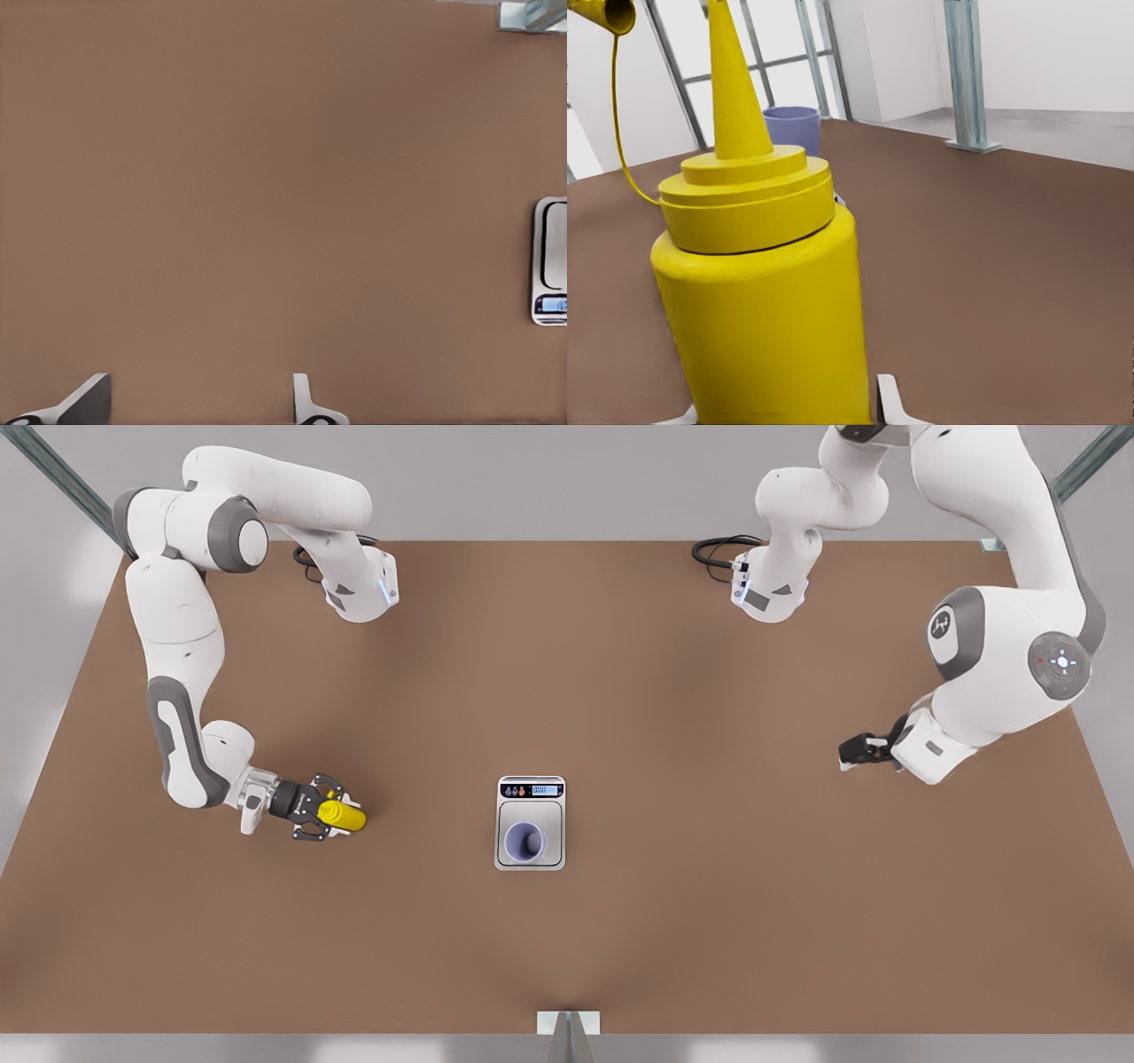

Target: Move cup to the weight, pick up sauce bottle, pour sauce

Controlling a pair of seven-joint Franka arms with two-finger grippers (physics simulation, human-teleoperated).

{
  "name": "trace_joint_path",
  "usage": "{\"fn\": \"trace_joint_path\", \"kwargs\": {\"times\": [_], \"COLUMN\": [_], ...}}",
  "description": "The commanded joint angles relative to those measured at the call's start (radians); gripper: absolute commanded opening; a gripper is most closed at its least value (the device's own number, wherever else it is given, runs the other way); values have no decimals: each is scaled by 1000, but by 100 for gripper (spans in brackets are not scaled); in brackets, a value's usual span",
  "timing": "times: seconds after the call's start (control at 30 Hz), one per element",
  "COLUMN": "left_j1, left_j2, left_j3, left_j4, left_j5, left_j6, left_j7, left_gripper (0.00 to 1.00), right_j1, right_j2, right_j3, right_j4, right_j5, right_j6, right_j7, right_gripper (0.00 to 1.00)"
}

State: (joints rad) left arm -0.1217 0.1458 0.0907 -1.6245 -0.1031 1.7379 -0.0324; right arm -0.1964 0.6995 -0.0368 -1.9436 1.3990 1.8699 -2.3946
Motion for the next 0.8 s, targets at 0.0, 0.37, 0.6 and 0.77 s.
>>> {"fn": "trace_joint_path", "kwargs": {"times": [0.0, 0.37, 0.6, 0.77], "left_j1": [10, -9, -32, -30], "left_j2": [0, 8, 17, 90], "left_j3": [1, -2, -2, 7], "left_j4": [0, 20, 32, 190], "left_j5": [6, 57, 59, 42], "left_j6": [0, -6, -15, -9], "left_j7": [0, -29, -64, -64], "left_gripper": [100, 100, 100, 100], "right_j1": [0, -20, -9, 78], "right_j2": [0, -18, -114, -107], "right_j3": [0, -3, -20, -18], "right_j4": [0, 0, 92, 299], "right_j5": [0, -2, -155, -409], "right_j6": [0, -41, 26, 144], "right_j7": [2, 40, 207, 399], "right_gripper": [60, 56, 56, 56]}}
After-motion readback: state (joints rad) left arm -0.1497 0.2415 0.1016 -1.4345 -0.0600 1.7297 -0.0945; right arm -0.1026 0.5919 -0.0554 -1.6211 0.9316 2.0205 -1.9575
